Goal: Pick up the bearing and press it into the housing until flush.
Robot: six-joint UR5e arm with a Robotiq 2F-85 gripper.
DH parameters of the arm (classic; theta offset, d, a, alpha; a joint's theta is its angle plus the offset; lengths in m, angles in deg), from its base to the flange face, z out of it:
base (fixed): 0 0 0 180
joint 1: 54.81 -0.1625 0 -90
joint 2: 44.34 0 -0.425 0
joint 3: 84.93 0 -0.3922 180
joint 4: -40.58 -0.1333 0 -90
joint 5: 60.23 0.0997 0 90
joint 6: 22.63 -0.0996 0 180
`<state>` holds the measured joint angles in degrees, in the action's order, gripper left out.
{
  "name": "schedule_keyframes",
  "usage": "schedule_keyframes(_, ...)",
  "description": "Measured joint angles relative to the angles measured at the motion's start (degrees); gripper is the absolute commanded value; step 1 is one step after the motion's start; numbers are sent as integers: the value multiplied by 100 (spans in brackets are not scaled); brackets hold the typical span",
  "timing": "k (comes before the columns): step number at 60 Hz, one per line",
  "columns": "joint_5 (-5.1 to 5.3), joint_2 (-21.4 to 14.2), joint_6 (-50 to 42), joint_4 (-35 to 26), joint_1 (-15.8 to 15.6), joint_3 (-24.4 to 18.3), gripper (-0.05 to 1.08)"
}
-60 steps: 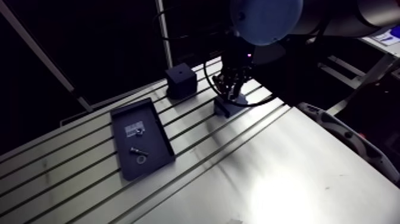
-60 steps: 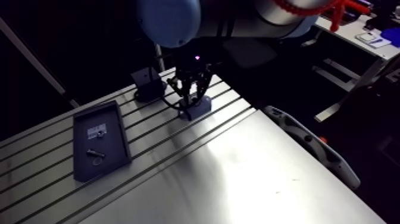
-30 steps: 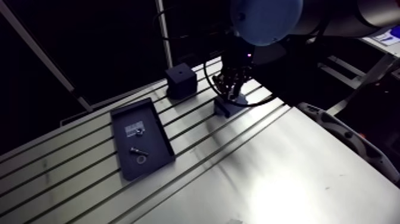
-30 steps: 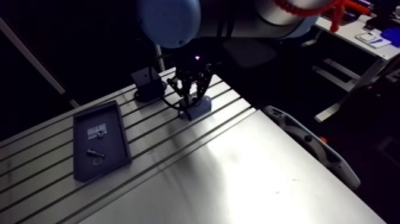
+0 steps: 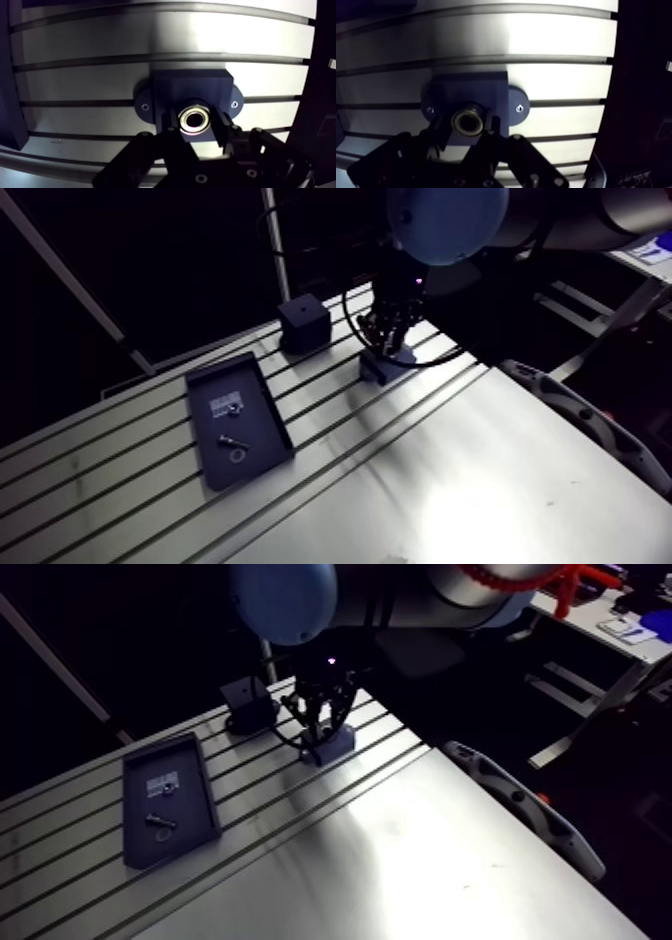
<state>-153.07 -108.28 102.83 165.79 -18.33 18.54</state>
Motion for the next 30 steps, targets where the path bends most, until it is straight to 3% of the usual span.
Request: schedule_keyframes(30, 4, 0, 4, 5, 8, 11, 63)
